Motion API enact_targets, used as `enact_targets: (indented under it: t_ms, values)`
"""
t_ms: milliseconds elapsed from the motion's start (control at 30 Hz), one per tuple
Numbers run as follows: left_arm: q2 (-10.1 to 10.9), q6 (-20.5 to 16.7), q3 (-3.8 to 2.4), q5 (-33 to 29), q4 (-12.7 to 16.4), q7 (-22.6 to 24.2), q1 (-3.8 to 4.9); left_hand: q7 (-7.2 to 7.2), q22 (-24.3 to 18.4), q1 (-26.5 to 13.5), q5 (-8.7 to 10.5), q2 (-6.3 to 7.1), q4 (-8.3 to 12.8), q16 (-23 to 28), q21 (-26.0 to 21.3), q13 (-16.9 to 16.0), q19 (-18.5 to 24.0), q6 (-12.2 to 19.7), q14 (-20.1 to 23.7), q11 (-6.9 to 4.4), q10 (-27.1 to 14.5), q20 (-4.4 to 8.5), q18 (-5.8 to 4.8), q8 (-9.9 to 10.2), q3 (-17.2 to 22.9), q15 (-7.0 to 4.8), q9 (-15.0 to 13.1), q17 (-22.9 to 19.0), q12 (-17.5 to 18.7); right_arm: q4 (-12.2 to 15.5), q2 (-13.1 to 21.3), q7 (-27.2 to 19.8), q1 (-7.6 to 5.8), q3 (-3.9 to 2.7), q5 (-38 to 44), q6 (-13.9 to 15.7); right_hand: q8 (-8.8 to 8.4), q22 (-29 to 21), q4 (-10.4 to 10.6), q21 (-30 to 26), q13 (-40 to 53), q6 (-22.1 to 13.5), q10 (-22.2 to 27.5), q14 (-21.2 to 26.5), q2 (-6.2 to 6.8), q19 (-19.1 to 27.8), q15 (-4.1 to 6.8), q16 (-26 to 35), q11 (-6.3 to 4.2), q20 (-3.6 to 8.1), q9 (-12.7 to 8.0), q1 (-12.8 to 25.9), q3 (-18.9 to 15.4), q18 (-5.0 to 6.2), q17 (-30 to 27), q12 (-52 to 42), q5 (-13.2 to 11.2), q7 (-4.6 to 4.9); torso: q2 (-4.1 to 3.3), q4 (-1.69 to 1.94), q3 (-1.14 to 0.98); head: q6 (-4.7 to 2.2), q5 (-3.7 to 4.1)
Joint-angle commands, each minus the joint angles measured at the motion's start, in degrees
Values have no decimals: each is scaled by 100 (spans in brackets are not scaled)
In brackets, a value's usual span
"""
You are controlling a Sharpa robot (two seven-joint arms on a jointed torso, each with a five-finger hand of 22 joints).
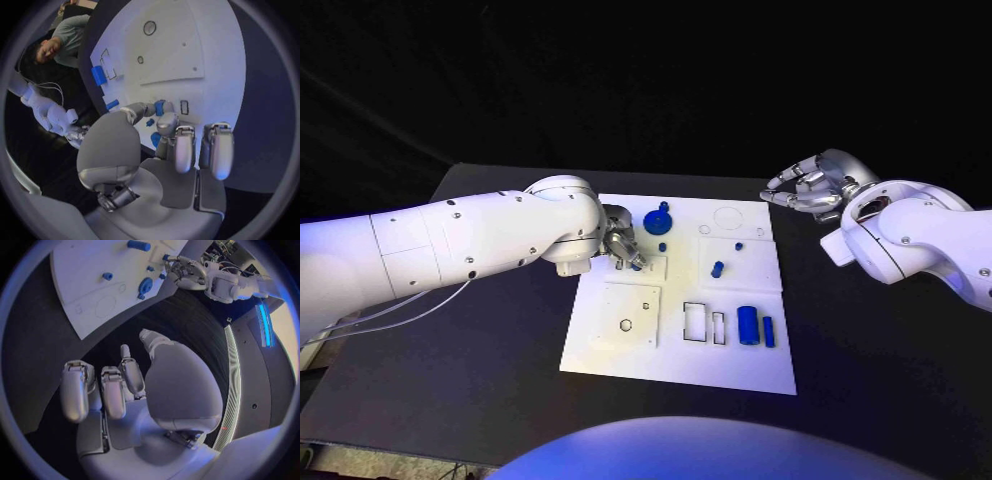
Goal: Assemble the parts on the task board
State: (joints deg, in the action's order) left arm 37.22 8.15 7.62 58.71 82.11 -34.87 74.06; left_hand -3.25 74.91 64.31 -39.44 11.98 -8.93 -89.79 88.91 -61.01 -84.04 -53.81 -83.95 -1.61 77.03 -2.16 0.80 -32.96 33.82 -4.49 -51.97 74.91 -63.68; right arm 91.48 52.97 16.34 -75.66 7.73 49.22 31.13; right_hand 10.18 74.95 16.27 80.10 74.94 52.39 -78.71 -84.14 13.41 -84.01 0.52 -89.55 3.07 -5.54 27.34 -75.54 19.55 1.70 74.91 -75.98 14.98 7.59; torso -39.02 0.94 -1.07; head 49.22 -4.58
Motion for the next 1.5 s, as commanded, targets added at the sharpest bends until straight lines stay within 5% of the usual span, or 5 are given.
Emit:
enact_targets:
  t_ms: [33, 500, 867, 1200, 1500]
  values:
    - [-35, 195, 9, -28, -13, -39, -23, 71, 1414, -4, -47, -34, 1069, -21, 15, -8, -501, -102, -605, 2, 45, 54, -45, -12, 1083, -42, 15, 1509, -24, 7, -2, -5, 4, 0, 42, -66, 29, 1033, 12, -34, 107, -2, -6, -545, 5, -60, 40, 32, -9, 24, 6, 40, 36, 75, 1364, 7, 36, 3, 0, 2, -5, -1, 7]
    - [-101, 194, 11, -84, -81, -101, -31, 71, 1416, -78, -32, -37, 1051, -21, 17, -1, -503, -96, -605, 4, 57, 59, -46, -22, 1087, -44, 19, 1509, -15, 10, -4, -13, 4, 0, 37, -60, 29, 1033, 12, -34, 107, -2, -6, -545, 5, -60, 40, 32, -9, 24, 6, 40, 36, 75, 1364, 7, 36, 3, 4, 0, -4, 8, 13]
    - [-121, 245, 13, -204, -130, -121, -34, 161, 1429, -502, 694, -30, 725, -21, 23, 13, -515, 40, -605, -47, 63, 73, -50, 44, 599, -63, 139, 1509, 21, 3, -4, -22, 4, 0, 27, -57, 29, 1027, 9, -51, 94, -15, 3, -540, 6, -53, 41, 41, -9, 25, 12, 49, 45, 78, 1347, 20, 36, 4, 10, 9, 0, 10, 33]
    - [-112, 264, 14, -233, -155, -129, -35, 167, 1427, -613, 806, 4, 562, -21, 18, -2, -513, -11, -605, -53, 55, 79, -49, 75, 439, -69, 212, 1509, 11, -7, 0, -29, 4, 0, 21, -52, 26, 1019, 9, -70, 80, -27, 14, -537, 16, -44, 41, 46, -8, 26, 15, 59, 45, 82, 1337, 33, 33, 6, 12, 5, -1, 7, 28]
    - [-72, 230, 12, -237, -144, -137, -39, 169, 1431, -745, 1129, 101, 228, -21, 18, -33, -516, -104, -605, -54, 49, 84, -50, 110, 143, -72, 331, 1509, -9, -11, 2, -29, 5, 0, 16, -35, 24, 1006, 16, -100, 66, -47, 26, -533, 24, -30, 39, 55, -4, 25, 21, 92, 43, 88, 1322, 47, 10, 9, 16, 5, -1, -8, 29]
